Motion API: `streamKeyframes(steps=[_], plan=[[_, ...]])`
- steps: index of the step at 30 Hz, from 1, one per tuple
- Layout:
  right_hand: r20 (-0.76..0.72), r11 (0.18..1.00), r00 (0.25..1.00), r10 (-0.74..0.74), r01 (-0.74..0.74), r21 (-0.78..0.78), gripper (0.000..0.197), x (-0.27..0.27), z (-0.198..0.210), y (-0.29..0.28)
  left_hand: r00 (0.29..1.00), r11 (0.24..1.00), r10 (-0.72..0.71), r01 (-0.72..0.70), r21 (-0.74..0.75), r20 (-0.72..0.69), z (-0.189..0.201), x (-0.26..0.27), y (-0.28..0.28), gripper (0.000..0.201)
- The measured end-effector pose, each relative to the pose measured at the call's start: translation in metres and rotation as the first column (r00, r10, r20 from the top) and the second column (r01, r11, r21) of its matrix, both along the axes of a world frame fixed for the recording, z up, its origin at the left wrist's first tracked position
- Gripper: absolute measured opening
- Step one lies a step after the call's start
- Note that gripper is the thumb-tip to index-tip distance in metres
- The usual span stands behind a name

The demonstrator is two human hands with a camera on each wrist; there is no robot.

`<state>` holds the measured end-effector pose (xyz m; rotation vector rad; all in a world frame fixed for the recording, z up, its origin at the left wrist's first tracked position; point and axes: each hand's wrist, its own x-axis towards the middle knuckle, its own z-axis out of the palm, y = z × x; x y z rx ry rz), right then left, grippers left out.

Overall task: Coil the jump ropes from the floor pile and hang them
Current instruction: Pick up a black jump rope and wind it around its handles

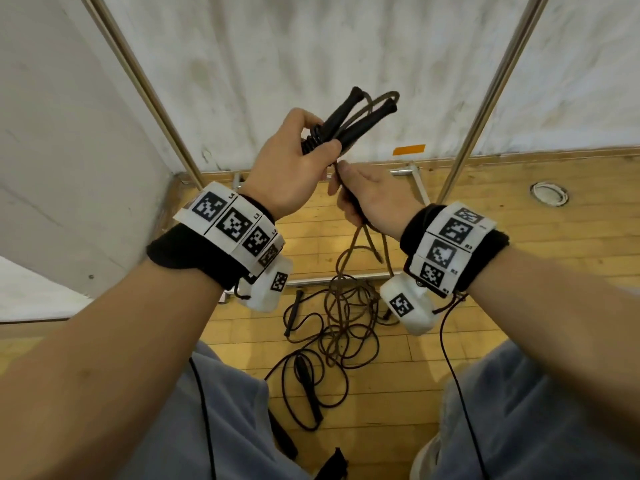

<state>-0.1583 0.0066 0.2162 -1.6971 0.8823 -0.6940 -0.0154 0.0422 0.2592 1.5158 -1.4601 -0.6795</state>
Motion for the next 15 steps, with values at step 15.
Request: streamKeyframes(steps=[15], plan=[[-0.268, 0.983, 0.961, -0.065, 0.015, -0.186, 0.031, -0.002, -0.002, 0.000, 0.923, 0.972, 0.237, -0.223, -0.078, 0.303, -0.003, 0.019, -0.013, 0.032]])
